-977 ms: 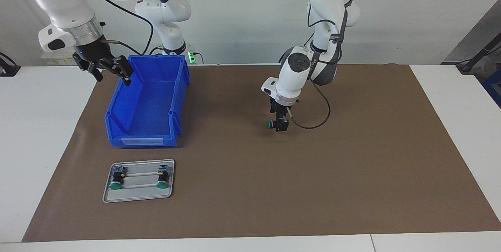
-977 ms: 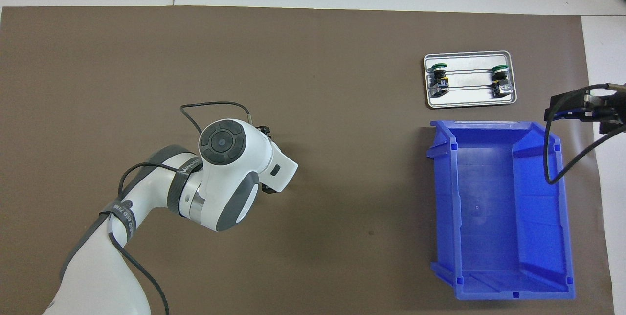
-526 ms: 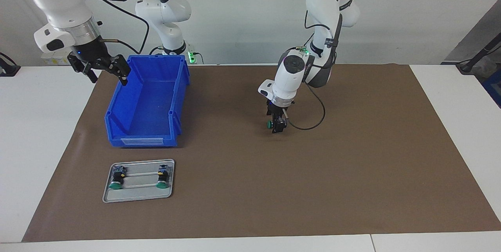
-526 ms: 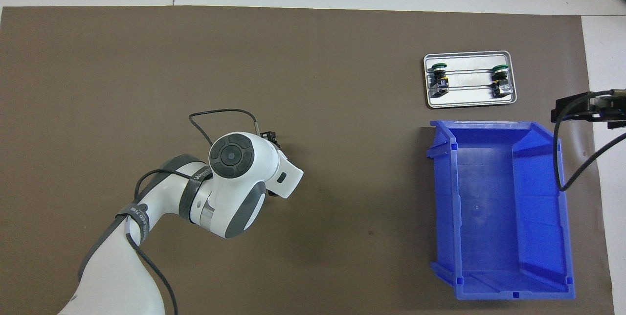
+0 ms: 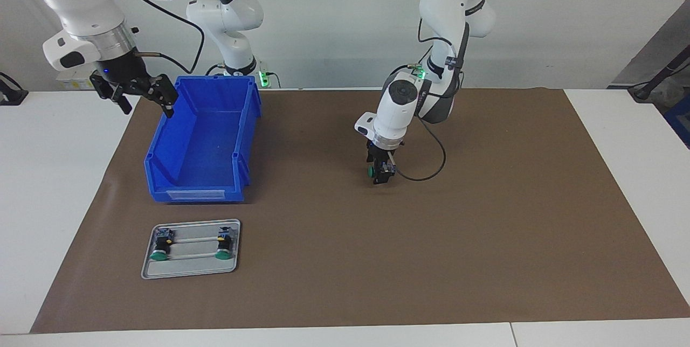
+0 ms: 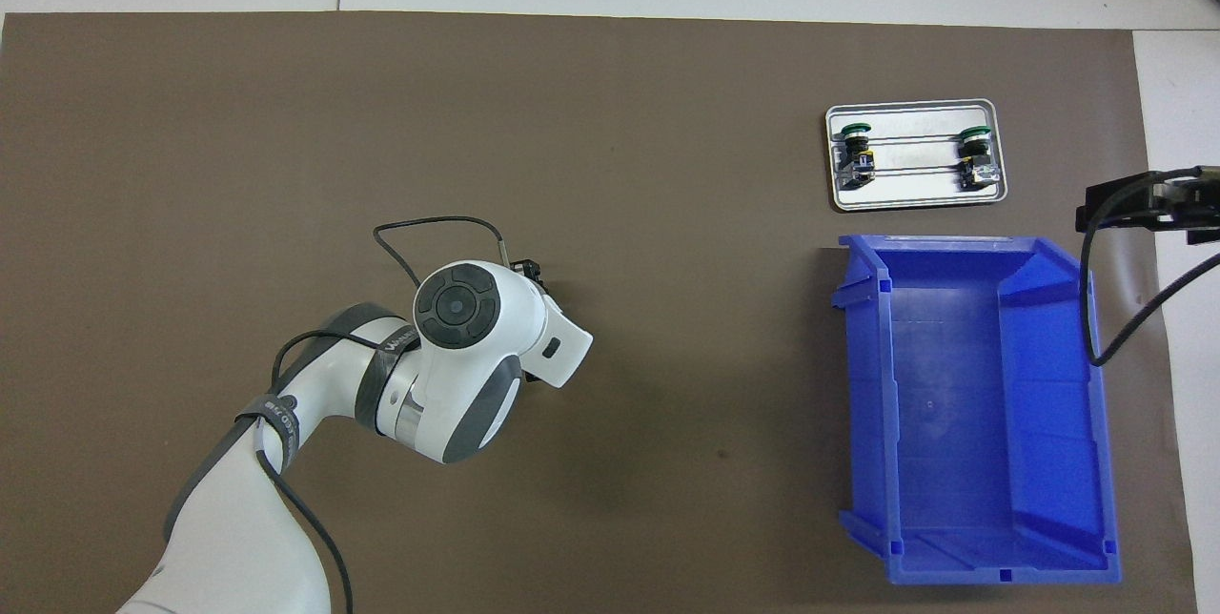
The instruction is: Place and press button with both arms
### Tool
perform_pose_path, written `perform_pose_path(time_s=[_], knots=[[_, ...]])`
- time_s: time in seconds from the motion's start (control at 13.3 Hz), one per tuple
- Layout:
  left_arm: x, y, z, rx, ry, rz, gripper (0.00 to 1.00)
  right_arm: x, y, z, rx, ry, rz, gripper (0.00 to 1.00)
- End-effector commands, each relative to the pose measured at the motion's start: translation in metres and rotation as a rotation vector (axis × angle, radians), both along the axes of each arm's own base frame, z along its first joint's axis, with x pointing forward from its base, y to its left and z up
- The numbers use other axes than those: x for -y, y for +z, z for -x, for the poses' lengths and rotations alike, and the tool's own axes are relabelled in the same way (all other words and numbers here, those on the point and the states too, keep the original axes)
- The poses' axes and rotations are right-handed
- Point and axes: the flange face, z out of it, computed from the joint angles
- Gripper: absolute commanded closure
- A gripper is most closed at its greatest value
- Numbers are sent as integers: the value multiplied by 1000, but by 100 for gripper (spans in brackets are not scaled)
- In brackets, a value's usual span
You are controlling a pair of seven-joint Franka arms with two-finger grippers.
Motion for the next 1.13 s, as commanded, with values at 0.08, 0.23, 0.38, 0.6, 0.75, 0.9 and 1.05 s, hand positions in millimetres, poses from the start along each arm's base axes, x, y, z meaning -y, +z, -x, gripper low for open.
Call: perform_pose_path(time_s=[0.08, 0.23, 0.38, 0.6, 0.75, 0.9, 1.05], knots=[[4, 2, -2, 26, 11, 14, 18, 1, -3, 1, -3, 26, 9, 0], [3, 1, -3, 24, 14, 12, 32, 1, -3, 1, -3, 26, 9, 0], [4, 2, -3, 25, 14, 13, 46, 1, -2, 1, -1, 26, 9, 0], [0, 3, -7, 22, 22, 12, 74, 1, -2, 1, -1, 26, 7, 0], [-3, 3, -8, 20, 26, 10, 84, 2, -3, 2, -4, 25, 7, 0], [-3, 3, -9, 19, 28, 9, 91, 2, -2, 2, -1, 23, 7, 0], [-6, 2, -10, 17, 32, 8, 95, 3, -2, 2, -3, 17, 7, 0]])
